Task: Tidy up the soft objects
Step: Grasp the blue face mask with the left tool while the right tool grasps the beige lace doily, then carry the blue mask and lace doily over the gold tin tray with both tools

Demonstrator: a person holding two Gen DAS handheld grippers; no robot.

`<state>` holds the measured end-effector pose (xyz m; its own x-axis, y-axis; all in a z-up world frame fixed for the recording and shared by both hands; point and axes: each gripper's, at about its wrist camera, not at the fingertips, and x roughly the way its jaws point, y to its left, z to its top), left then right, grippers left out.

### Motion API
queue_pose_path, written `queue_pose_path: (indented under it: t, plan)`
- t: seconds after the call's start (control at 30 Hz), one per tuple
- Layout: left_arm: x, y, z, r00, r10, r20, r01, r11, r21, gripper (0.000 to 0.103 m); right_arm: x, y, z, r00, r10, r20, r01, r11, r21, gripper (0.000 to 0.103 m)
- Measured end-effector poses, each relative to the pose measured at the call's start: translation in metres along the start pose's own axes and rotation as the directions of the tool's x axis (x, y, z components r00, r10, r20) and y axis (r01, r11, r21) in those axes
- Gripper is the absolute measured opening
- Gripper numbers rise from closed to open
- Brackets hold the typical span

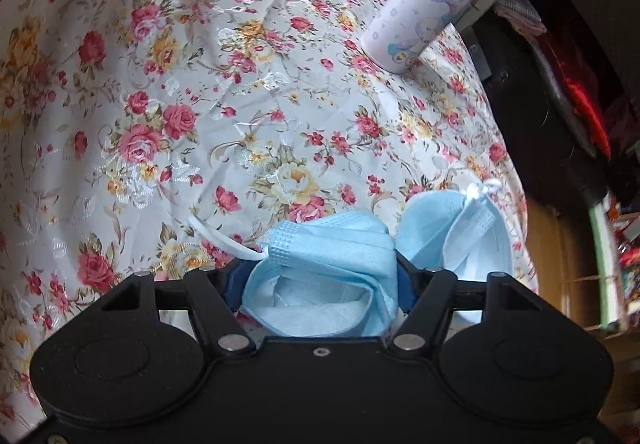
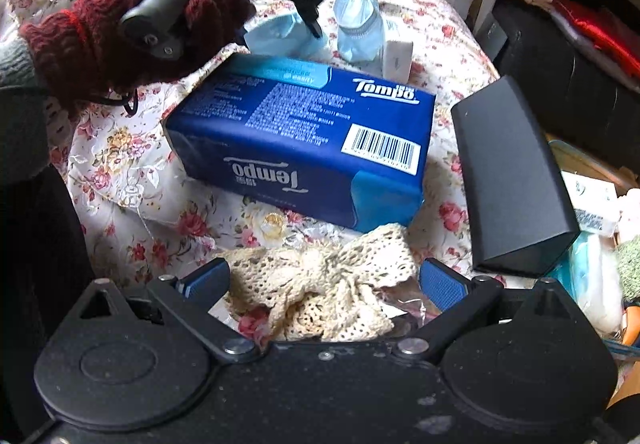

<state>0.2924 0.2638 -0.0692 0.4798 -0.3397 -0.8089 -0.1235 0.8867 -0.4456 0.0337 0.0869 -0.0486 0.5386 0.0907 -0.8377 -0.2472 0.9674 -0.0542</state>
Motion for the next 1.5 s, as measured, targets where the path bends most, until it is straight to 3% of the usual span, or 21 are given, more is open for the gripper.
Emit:
queue_pose_path:
  t: [0.1, 0.17, 0.37, 0.6, 1.07, 1.5]
  plan:
    - [-0.001, 0.007, 0.001, 1.0, -0.027, -0.001, 0.027, 0.999, -0.041, 0.061, 0.006, 0.003, 0.001, 1.0, -0.016, -0.007, 0.016, 1.0, -0.01, 0.101]
    - [-0.001, 0.009, 0.002, 0.999, -0.033, 0.002, 0.033, 0.998, -0.053, 0.059, 0.009, 0.004, 0.002, 1.0, -0.017, -0.02, 0.017, 1.0, -0.011, 0.093]
    - [-0.002, 0.007, 0.0, 0.999, -0.031, 0.011, 0.032, 0.998, -0.046, 0.058, 0.007, -0.003, 0.006, 0.999, 0.026, -0.048, -0.024, 0.999, 0.042, 0.083]
    - [-0.008, 0.009, -0.003, 0.999, -0.026, 0.038, 0.027, 0.999, -0.04, 0.057, -0.009, -0.013, 0.007, 0.999, 0.031, -0.034, -0.027, 0.993, 0.116, 0.079]
    - [-0.031, 0.013, -0.017, 0.987, -0.018, 0.157, 0.023, 0.999, -0.034, 0.056, -0.056, -0.026, -0.012, 0.999, 0.004, 0.043, -0.011, 0.985, 0.174, 0.079]
    - [-0.064, 0.0, -0.036, 0.957, 0.061, 0.282, -0.071, 0.997, 0.025, 0.056, -0.086, -0.044, -0.025, 0.991, 0.033, 0.126, -0.06, 0.974, 0.219, 0.079]
